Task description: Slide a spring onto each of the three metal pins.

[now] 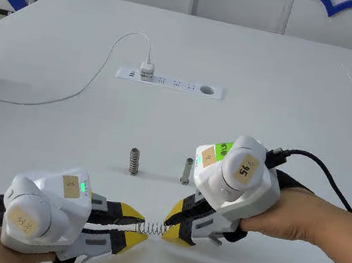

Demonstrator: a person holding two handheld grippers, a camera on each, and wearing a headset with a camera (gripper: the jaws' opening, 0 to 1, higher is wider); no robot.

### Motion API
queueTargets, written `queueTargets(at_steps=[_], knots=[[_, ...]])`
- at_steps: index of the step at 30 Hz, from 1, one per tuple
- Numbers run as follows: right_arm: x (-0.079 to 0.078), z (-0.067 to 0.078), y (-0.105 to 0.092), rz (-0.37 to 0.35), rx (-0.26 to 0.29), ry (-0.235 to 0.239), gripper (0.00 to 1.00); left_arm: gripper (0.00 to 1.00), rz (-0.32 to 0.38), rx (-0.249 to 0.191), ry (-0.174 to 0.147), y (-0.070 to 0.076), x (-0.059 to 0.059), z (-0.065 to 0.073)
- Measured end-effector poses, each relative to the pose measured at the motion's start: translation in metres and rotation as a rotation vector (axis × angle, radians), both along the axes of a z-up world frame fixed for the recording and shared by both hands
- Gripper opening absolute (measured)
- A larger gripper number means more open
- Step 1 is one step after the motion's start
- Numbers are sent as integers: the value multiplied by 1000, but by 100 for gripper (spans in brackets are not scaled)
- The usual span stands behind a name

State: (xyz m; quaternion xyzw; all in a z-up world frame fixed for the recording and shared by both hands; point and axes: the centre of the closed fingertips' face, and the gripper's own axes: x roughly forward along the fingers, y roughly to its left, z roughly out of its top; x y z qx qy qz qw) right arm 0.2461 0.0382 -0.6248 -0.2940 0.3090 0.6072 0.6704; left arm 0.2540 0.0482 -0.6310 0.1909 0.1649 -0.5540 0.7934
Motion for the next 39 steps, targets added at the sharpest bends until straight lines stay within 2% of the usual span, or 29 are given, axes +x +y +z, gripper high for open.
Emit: queueTargets(at_steps=[6,14,23,32,39], knots=[[0,9,2,2,13,-13,11,12,6,-5,1,0,1,2],[2,29,14,-1,74,-34,11,12,16,-14,4,1,1,3],[6,38,23,-11,122,-50,11,11,31,-30,12,0,3,5],[9,46,30,-23,167,-58,11,11,58,-73,45,-3,6,8],[10,47,34,-24,175,-65,12,10,66,-89,66,-4,6,8]])
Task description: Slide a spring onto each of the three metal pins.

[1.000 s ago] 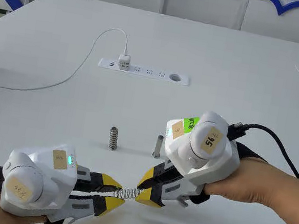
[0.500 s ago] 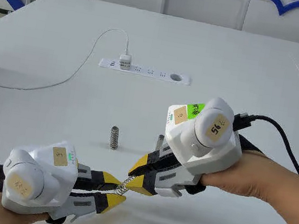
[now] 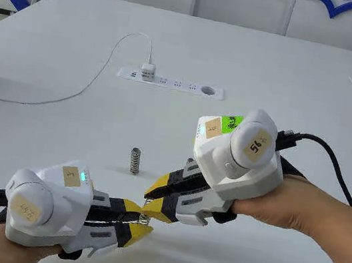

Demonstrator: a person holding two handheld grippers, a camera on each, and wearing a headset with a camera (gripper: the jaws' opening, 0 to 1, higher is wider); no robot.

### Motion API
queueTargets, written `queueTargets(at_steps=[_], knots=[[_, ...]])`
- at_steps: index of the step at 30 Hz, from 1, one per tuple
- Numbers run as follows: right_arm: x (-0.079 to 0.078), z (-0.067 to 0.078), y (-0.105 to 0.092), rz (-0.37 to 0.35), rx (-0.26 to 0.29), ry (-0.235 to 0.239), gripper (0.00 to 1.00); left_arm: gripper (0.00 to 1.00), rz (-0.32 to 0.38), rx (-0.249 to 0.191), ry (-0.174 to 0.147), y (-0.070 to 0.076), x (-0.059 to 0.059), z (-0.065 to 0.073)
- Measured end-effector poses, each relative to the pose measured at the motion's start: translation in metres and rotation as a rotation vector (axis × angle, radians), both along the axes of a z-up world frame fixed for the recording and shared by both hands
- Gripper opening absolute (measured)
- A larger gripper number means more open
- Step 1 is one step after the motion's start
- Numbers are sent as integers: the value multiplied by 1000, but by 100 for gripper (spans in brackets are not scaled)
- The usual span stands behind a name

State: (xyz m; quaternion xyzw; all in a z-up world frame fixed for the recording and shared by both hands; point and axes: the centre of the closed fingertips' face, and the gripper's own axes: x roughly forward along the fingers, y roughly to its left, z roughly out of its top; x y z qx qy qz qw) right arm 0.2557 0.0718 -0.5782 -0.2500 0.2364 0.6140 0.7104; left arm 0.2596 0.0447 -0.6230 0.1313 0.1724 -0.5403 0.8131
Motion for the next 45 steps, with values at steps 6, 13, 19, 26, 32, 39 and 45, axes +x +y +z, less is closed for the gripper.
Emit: queueTargets(at_steps=[6,13,19,26,32,39,45], knots=[[0,-2,-2,-14,-1,15,17,10,4,-8,3,-1,0,1],[2,-4,-5,-31,-1,20,14,10,10,-17,4,0,2,1],[2,-5,-4,-34,4,22,13,10,12,-18,7,0,2,1],[1,-1,-2,-35,21,33,12,10,17,-23,2,-2,3,3],[2,0,-3,-39,18,24,12,12,26,-24,-4,-2,5,4],[3,-1,-5,-45,11,25,12,17,43,-49,17,0,7,6],[5,1,-7,-56,12,22,12,27,59,-51,34,3,7,4]])
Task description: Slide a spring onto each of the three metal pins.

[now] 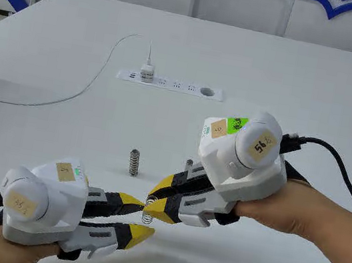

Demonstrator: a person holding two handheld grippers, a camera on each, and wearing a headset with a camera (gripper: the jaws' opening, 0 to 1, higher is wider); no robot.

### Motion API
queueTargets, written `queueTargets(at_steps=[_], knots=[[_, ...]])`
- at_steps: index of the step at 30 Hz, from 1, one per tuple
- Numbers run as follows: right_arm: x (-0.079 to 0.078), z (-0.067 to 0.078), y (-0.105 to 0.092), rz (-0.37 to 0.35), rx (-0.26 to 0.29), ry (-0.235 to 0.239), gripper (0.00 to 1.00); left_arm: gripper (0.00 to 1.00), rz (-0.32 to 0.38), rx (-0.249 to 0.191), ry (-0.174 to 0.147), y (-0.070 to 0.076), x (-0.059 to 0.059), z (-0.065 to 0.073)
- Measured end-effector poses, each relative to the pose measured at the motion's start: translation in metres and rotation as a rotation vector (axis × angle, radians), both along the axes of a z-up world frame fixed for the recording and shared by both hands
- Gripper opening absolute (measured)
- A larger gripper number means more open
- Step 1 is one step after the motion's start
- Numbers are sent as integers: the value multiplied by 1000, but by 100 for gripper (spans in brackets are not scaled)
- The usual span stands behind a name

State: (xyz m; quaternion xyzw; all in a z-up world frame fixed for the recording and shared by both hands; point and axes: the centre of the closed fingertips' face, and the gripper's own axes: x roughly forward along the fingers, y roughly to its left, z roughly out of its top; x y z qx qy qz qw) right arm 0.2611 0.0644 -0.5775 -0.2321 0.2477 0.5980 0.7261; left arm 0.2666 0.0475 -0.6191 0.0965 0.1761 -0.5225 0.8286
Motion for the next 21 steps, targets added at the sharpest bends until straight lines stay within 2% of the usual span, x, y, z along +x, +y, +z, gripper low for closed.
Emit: queueTargets(at_steps=[9,21], knots=[[6,5,-6,-19,3,-10,12,41,39,-8,18,8,2,0],[19,14,-18,-61,11,-27,12,48,85,-6,14,25,5,-1]])
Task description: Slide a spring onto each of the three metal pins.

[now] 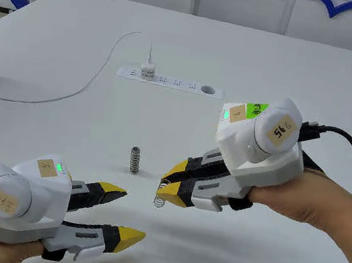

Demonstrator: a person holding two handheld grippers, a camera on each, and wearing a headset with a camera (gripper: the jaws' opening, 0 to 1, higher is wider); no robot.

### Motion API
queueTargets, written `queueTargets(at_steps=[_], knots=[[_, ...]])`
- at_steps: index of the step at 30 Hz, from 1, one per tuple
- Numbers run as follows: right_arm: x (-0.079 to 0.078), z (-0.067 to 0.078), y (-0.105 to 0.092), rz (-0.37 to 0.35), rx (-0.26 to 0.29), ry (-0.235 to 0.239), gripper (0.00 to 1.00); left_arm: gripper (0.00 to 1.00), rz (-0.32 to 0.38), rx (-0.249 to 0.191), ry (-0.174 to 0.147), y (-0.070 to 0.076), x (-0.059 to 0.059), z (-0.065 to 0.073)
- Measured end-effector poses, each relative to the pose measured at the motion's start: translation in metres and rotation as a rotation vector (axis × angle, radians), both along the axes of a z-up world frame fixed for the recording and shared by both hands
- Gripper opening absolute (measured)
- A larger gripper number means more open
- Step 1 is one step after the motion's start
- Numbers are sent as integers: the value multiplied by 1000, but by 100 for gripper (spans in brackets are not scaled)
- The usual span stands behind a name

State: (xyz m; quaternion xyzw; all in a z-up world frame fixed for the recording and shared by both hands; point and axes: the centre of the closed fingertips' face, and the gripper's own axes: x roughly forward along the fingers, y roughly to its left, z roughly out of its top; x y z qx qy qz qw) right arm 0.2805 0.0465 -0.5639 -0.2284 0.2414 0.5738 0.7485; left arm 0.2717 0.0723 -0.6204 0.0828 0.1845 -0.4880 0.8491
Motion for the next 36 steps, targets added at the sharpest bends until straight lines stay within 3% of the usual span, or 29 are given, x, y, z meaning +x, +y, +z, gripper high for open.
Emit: queueTargets(at_steps=[9,26,36], knots=[[12,9,-10,-40,16,-16,12,51,35,0,-7,12,2,1],[48,32,-34,-160,38,-70,12,57,50,-4,-10,17,6,2],[74,29,-45,-256,22,-84,12,60,56,-3,-2,18,7,1]])
